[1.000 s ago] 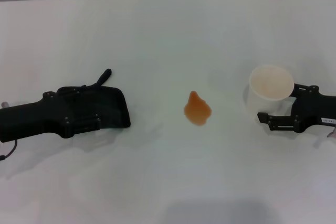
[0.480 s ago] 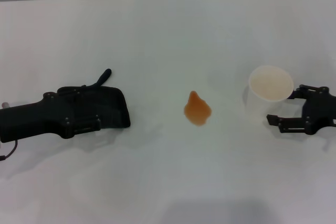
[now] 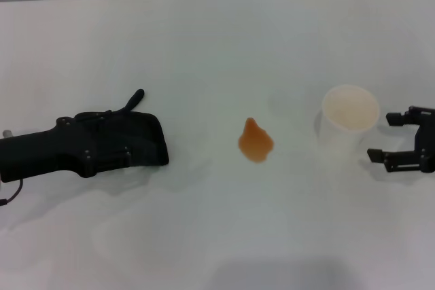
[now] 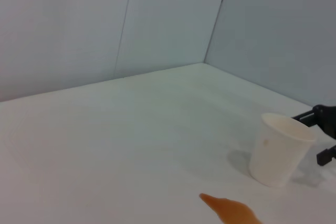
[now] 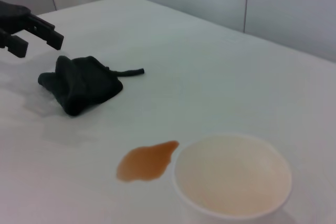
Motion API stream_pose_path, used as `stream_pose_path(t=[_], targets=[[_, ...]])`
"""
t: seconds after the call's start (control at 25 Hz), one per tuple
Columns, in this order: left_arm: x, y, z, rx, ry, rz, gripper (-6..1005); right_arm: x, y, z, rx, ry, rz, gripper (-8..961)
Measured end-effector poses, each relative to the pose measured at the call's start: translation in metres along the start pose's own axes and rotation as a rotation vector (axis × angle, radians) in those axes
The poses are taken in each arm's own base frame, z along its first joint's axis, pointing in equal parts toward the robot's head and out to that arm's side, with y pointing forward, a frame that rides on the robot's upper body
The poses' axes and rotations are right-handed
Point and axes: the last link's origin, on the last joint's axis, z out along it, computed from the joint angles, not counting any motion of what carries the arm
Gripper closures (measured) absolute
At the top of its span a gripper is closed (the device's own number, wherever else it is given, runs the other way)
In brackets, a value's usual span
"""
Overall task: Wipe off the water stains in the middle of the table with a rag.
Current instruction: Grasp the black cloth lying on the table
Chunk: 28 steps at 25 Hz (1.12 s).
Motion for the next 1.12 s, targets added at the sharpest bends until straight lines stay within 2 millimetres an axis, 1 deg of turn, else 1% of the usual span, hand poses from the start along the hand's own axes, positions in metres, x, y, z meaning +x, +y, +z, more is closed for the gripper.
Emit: stream_pose_path(t=[0.28,0.68,0.92,1.12], targets=[[0.000,0.000,0.000,0.001,0.001,-0.002,244,-0.020,-0.003,-0.012,0.004,-0.009,-0.061,104],[0.000,-0.003,0.001,0.020,0.005,0.001,244,-0.047,0.005,-0.021,-0.049,-0.033,-0.138,105],[0.002,-0.003,0.002,0.018,0.006,0.008,245,-0.068,0.014,-0.012,-0.108,-0.072,-0.173,106],[0.004,-0.003,0.005,0.011,0.004,0.011,245,-0.084,0.023,0.003,-0.175,-0.110,-0.201,107]])
